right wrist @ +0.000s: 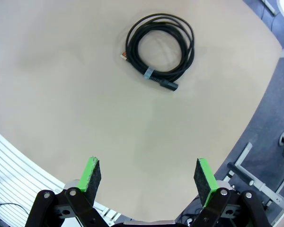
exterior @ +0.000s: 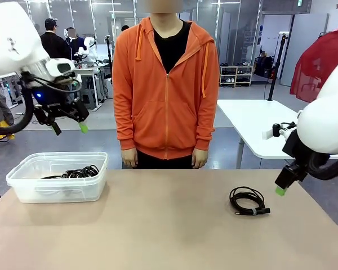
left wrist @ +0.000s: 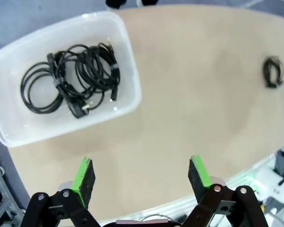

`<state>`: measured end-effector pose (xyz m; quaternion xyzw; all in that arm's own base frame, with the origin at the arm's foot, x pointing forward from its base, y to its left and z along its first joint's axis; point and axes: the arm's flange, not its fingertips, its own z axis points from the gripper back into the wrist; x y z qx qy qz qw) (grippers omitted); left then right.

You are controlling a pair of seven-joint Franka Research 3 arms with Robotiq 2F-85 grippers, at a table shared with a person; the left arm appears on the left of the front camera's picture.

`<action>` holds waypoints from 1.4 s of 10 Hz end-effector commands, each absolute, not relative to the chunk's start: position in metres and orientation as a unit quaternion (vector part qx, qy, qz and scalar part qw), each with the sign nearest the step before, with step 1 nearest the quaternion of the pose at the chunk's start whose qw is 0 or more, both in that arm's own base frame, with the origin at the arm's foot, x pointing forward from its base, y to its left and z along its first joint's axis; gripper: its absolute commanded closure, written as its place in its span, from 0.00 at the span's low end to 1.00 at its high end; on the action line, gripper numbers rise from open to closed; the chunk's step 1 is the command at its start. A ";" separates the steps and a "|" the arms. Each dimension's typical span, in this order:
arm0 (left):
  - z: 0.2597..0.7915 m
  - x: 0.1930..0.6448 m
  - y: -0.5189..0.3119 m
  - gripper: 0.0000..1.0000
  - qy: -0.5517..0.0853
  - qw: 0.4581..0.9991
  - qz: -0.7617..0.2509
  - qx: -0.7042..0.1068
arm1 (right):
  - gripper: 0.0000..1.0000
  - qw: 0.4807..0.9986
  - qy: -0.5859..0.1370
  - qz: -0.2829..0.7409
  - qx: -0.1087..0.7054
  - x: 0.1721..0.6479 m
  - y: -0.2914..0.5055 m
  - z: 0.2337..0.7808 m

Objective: Organize and store the cables.
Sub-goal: Place the USB Extension Cable into the Organizing box.

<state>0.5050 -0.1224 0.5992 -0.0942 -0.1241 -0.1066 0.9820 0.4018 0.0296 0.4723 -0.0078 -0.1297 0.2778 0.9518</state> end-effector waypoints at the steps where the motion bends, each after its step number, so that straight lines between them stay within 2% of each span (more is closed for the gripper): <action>1: 0.597 0.460 -0.117 0.00 -0.137 0.973 -0.163 -0.094 | 0.00 0.967 -0.102 0.235 -0.019 0.428 0.037 0.475; 3: 0.595 0.413 -0.117 0.00 -0.168 0.960 -0.199 -0.105 | 0.00 0.968 -0.096 0.230 -0.016 0.450 0.038 0.472; 5: 0.596 0.377 -0.113 0.00 -0.173 0.959 -0.207 -0.087 | 0.00 0.972 -0.084 0.218 -0.006 0.463 0.042 0.469; 7: 0.585 0.377 -0.122 0.00 -0.202 0.946 -0.243 -0.066 | 0.00 0.973 -0.083 0.216 0.002 0.472 0.039 0.463; 8: 0.597 0.381 -0.119 0.00 -0.167 0.962 -0.201 -0.082 | 0.00 0.971 -0.089 0.221 -0.006 0.478 0.035 0.459; 10: 0.597 0.381 -0.119 0.00 -0.167 0.962 -0.201 -0.082 | 0.00 0.956 -0.088 0.279 0.003 0.478 0.037 0.462; 11: 0.597 0.381 -0.119 0.00 -0.167 0.962 -0.201 -0.082 | 0.00 0.929 -0.094 0.358 0.006 0.478 0.042 0.463; 14: 0.597 0.381 -0.119 0.00 -0.167 0.962 -0.201 -0.082 | 0.00 0.792 -0.136 0.594 -0.019 0.490 0.052 0.463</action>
